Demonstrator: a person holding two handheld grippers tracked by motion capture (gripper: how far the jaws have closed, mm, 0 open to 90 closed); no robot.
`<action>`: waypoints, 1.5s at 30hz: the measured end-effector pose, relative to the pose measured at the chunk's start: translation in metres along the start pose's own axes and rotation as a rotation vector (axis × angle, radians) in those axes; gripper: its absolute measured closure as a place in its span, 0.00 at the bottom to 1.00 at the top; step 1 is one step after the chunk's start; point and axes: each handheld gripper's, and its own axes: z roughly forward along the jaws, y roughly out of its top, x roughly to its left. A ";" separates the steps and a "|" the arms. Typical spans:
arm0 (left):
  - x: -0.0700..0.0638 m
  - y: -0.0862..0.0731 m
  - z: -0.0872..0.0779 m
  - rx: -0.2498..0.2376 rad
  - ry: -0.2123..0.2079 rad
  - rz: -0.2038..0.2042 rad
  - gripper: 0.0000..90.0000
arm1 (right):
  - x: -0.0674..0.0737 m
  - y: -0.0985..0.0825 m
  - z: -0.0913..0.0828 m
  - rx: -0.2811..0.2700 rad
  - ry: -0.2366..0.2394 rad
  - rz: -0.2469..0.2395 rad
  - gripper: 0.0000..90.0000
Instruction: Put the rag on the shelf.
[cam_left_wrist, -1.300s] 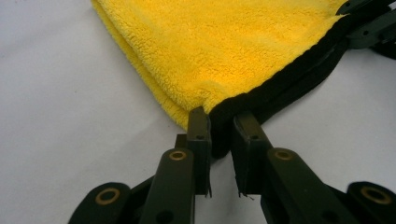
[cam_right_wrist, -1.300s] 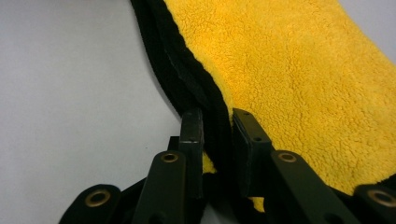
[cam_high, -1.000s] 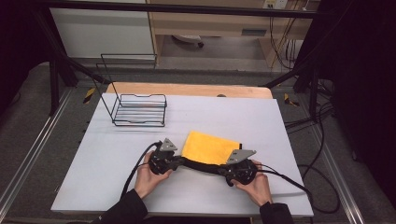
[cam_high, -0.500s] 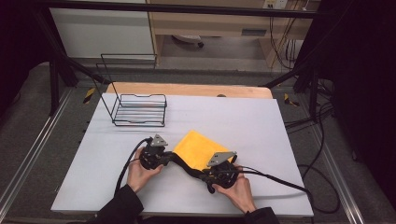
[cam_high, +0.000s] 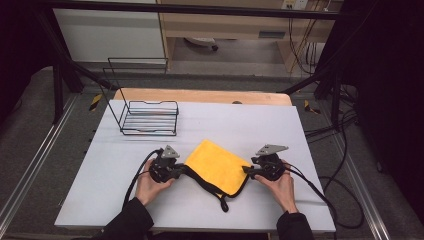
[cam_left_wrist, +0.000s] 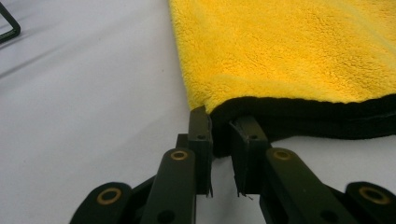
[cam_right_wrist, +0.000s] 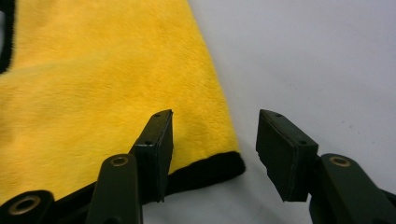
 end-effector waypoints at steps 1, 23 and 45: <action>0.000 0.000 0.000 0.001 0.001 -0.002 0.87 | -0.003 0.000 0.004 0.002 0.005 0.000 0.51; 0.011 0.013 -0.010 -0.025 -0.023 0.011 0.90 | 0.016 0.010 -0.017 0.059 0.164 0.160 0.96; -0.041 -0.001 -0.029 0.005 -0.049 -0.061 0.49 | 0.016 -0.020 -0.029 -0.071 0.106 0.093 0.54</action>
